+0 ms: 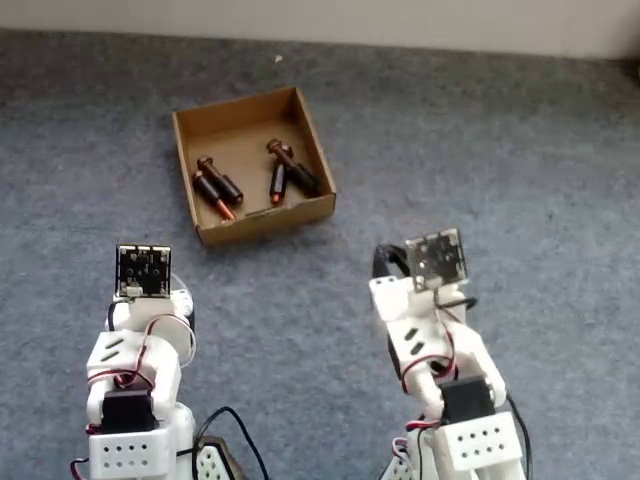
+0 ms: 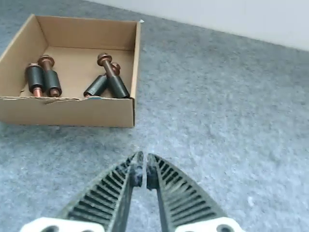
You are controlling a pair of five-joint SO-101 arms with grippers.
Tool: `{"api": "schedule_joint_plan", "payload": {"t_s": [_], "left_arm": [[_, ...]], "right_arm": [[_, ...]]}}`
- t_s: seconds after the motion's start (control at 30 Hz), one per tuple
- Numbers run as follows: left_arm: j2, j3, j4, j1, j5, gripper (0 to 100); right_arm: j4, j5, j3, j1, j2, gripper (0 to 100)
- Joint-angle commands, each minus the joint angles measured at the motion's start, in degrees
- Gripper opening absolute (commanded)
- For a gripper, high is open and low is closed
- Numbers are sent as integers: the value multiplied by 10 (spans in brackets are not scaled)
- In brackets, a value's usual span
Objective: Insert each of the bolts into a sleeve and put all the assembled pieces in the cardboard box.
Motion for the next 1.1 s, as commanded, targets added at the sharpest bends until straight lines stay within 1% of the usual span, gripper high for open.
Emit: {"api": "schedule_joint_plan", "payload": {"t_s": [0.0, 0.07, 0.2, 0.27, 0.43, 0.6, 0.73, 0.93, 1.0, 1.07], "left_arm": [[-4, -23, 1, 7, -8, 5], [-4, -21, -1, 13, -8, 5], [-3, -12, 0, 53, -11, 5], [-3, 4, -2, 71, -16, 5], [-3, 32, -3, 105, -74, 5], [0, 33, 4, 114, -94, 6], [0, 33, 58, 115, -93, 7], [0, 33, 178, 113, -96, 6], [0, 33, 213, 113, -96, 6], [0, 33, 220, 113, -96, 6]], "right_arm": [[2, -5, 31, 27, -76, 4], [12, -5, 64, 38, -116, 4], [49, -5, 111, 58, -183, 4], [55, -5, 124, 66, -182, 4], [55, -5, 174, 69, -175, 4], [128, -5, 193, 69, -175, 4], [211, -4, 193, 70, -175, 4], [365, -3, 193, 70, -175, 4], [374, -3, 193, 70, -175, 4], [373, -3, 193, 70, -174, 4]]}}
